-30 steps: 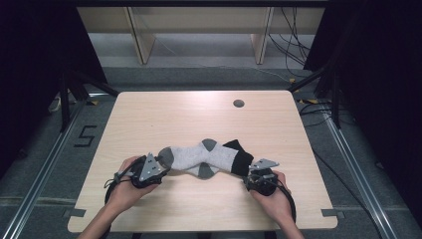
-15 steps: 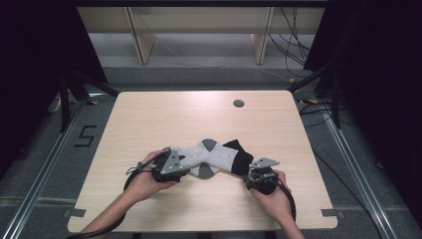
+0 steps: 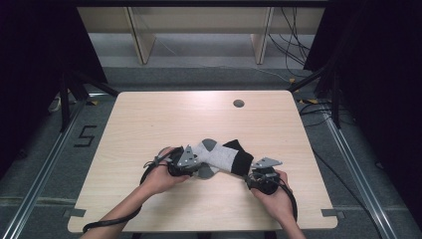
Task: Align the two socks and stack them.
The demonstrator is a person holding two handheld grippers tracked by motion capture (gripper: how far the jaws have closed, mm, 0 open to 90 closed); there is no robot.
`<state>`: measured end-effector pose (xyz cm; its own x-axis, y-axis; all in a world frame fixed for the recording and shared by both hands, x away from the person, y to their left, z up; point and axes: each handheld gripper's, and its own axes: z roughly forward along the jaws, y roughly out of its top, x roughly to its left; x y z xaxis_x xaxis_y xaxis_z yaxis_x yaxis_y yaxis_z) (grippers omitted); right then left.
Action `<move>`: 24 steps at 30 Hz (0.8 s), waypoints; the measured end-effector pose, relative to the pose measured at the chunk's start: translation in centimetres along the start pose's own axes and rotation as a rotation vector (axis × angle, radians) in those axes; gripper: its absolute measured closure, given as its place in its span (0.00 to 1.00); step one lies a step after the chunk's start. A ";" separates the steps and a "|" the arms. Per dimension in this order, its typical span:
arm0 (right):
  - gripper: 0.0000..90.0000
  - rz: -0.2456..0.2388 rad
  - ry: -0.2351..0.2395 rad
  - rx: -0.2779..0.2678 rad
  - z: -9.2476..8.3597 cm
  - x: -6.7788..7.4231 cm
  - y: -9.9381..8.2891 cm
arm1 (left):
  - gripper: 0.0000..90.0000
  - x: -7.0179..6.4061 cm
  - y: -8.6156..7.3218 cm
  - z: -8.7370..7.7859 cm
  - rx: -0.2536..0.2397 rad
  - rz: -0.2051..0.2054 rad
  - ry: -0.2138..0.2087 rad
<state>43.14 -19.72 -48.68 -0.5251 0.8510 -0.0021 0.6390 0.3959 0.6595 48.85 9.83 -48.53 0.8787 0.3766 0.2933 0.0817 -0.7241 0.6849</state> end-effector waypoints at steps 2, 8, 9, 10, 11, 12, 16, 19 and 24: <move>0.65 0.001 0.001 -0.001 0.0 -0.1 0.0 | 0.64 0.0 0.2 0.5 0.009 0.007 0.005; 0.64 0.011 0.002 0.001 -0.1 -0.2 0.0 | 0.76 0.4 0.2 1.0 0.031 0.001 0.002; 0.64 -0.008 0.002 -0.004 -0.1 -0.3 0.0 | 0.77 0.4 0.2 1.0 0.031 0.001 0.002; 0.64 -0.011 0.003 -0.008 -0.1 -0.3 0.0 | 0.78 0.4 0.3 1.2 0.028 0.006 0.008; 0.63 -0.016 0.001 -0.010 -0.1 -0.4 0.0 | 0.79 0.4 0.3 1.2 0.032 0.012 0.011; 0.63 -0.019 0.001 -0.014 -0.1 -0.4 -0.1 | 0.79 0.4 0.4 1.2 0.041 0.017 0.009; 0.63 0.014 -0.001 -0.011 -0.3 -0.4 -0.2 | 0.85 0.4 0.4 1.3 0.043 -0.010 0.005; 0.62 0.008 -0.002 -0.013 -0.4 -0.4 -0.2 | 0.91 0.6 0.6 1.2 0.053 -0.025 0.006; 0.60 0.007 -0.007 -0.026 -0.8 -0.7 -0.2 | 0.92 0.9 1.9 0.2 0.056 -0.034 0.017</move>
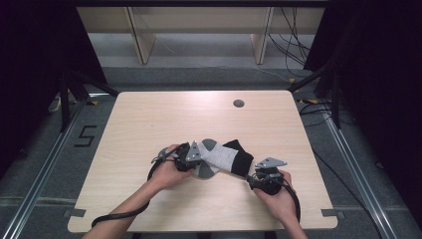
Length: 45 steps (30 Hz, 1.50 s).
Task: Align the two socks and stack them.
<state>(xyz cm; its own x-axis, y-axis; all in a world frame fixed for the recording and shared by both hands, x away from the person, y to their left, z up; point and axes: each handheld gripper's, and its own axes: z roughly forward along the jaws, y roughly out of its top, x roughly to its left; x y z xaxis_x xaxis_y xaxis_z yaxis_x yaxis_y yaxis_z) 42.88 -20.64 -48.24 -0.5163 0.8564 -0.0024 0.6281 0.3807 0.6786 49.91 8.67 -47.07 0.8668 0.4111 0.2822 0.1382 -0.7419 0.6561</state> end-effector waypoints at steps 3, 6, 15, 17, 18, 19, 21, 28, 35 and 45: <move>0.60 0.033 0.000 0.006 -0.2 -0.1 0.0 | 0.92 0.3 0.8 -0.7 -0.005 -0.008 0.005; 0.60 0.036 -0.011 -0.011 -0.6 -0.5 0.0 | 0.92 0.8 2.7 -2.1 0.013 -0.021 -0.011; 0.59 0.000 -0.024 -0.064 -2.0 -1.3 0.3 | 0.92 1.9 6.0 -4.6 0.072 -0.052 -0.029; 0.58 0.015 -0.031 -0.067 -2.3 -1.1 0.3 | 0.92 2.0 6.0 -4.8 0.100 -0.061 -0.034; 0.58 0.040 -0.022 -0.062 -2.6 -0.8 0.3 | 0.92 2.0 6.0 -4.8 0.100 -0.061 -0.034; 0.58 -0.005 -0.024 -0.080 -2.7 -1.0 0.4 | 0.92 1.9 6.0 -4.8 0.125 -0.078 -0.054; 0.57 0.012 -0.010 -0.075 -3.0 -0.4 0.5 | 0.92 1.8 5.9 -4.8 0.126 -0.095 -0.063; 0.52 -0.071 0.044 -0.092 -3.7 1.5 1.1 | 0.92 1.4 6.0 -5.6 0.154 -0.165 -0.164; 0.48 -0.194 0.088 -0.131 -3.9 3.4 0.9 | 0.92 1.6 6.1 -6.3 0.136 -0.183 -0.182; 0.46 -0.302 0.086 -0.073 -1.8 6.7 -0.7 | 0.92 1.5 5.8 -6.0 0.147 -0.185 -0.179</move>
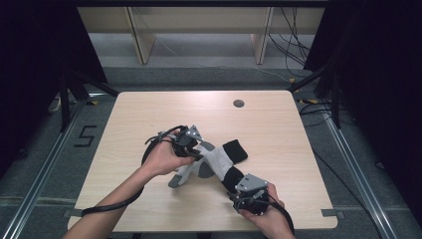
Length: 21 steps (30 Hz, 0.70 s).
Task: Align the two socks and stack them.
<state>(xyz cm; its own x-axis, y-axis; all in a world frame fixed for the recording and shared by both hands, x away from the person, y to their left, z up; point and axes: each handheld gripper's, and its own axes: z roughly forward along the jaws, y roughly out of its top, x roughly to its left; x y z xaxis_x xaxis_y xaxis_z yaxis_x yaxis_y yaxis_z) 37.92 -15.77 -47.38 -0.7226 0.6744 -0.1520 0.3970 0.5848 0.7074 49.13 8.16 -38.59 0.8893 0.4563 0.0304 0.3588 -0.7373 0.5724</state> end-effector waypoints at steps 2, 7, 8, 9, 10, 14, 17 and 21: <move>0.47 -0.023 -0.016 0.010 0.4 0.3 -0.1 | 0.92 0.0 0.0 0.0 -0.002 0.000 -0.001; 0.56 -0.049 -0.051 0.038 0.9 0.8 -0.4 | 0.92 0.0 -0.1 0.0 -0.004 0.003 0.000; 0.64 -0.090 -0.062 0.026 1.1 0.6 -0.5 | 0.92 0.0 -0.1 0.1 -0.005 0.005 0.000; 0.67 -0.077 -0.054 0.034 1.1 0.7 -0.6 | 0.92 0.0 -0.1 0.1 -0.005 0.005 -0.001; 0.67 -0.077 -0.054 0.034 1.1 0.7 -0.6 | 0.92 0.0 -0.1 0.1 -0.005 0.005 -0.001; 0.77 -0.108 -0.050 0.043 1.1 0.6 -0.7 | 0.92 0.0 -0.2 0.3 -0.003 0.002 -0.003; 0.70 -0.128 -0.045 0.031 1.1 0.8 -0.6 | 0.92 0.0 -0.2 0.3 -0.004 0.000 -0.004; 0.57 -0.125 -0.061 0.017 1.3 1.0 -0.7 | 0.92 0.0 -0.2 0.3 -0.005 0.001 -0.004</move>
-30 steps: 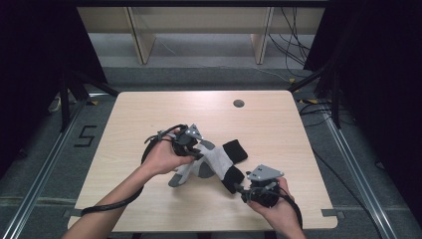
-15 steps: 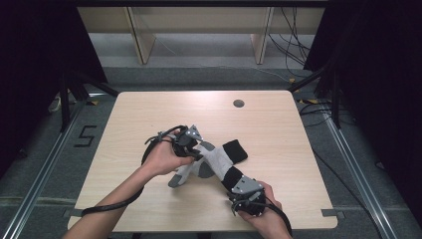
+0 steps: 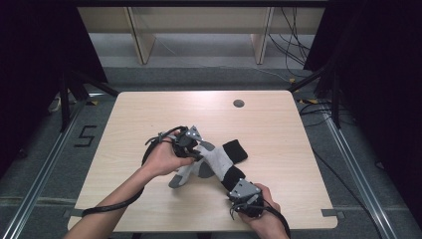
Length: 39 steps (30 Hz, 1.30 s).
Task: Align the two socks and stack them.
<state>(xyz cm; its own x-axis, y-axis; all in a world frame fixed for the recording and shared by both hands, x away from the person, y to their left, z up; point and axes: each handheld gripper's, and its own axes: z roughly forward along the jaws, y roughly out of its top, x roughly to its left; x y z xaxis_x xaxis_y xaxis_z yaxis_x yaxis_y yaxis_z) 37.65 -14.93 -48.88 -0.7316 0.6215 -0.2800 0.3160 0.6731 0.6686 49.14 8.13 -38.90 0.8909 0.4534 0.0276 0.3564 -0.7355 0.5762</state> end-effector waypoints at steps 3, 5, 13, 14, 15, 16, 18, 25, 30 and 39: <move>0.58 0.041 0.001 0.021 0.4 0.1 -0.1 | 0.92 -0.1 0.0 0.0 -0.004 0.002 -0.004; 0.70 0.010 -0.004 0.021 0.5 -0.1 -0.1 | 0.92 -0.1 0.0 0.0 -0.004 0.003 -0.003; 0.89 0.085 0.006 0.008 -0.6 -0.8 -0.1 | 0.92 0.1 -0.2 0.0 -0.005 0.001 0.003; 0.89 0.092 0.009 0.006 -0.8 -0.9 -0.1 | 0.92 0.1 -0.2 0.0 -0.005 0.001 0.003; 0.89 0.074 0.007 0.000 -0.8 -1.1 -0.1 | 0.92 0.0 -0.2 0.0 -0.005 0.000 0.002; 0.89 0.074 0.007 0.000 -0.8 -1.1 -0.1 | 0.92 0.0 -0.2 0.0 -0.005 0.000 0.002; 0.91 0.115 0.013 0.011 -0.9 -0.8 -0.1 | 0.92 0.0 -0.2 0.0 -0.004 -0.001 0.004; 0.92 0.126 0.034 -0.042 -2.5 -1.4 0.7 | 0.92 0.2 -0.4 -0.1 -0.005 -0.001 0.010; 0.93 0.149 0.025 -0.143 -5.8 -3.0 2.5 | 0.92 0.4 -0.7 -0.5 -0.012 0.006 0.009; 0.94 0.201 0.010 -0.255 -9.3 -5.3 4.4 | 0.92 0.4 -1.6 -1.0 -0.004 0.013 -0.018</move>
<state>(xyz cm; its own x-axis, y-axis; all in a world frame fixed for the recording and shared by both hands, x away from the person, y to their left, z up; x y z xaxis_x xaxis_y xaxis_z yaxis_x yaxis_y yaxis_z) 37.30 -19.00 -38.02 -0.6763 0.7271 -0.1183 0.2948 0.4143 0.8611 48.61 9.96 -39.03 0.9005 0.4344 0.0207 0.3433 -0.7392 0.5794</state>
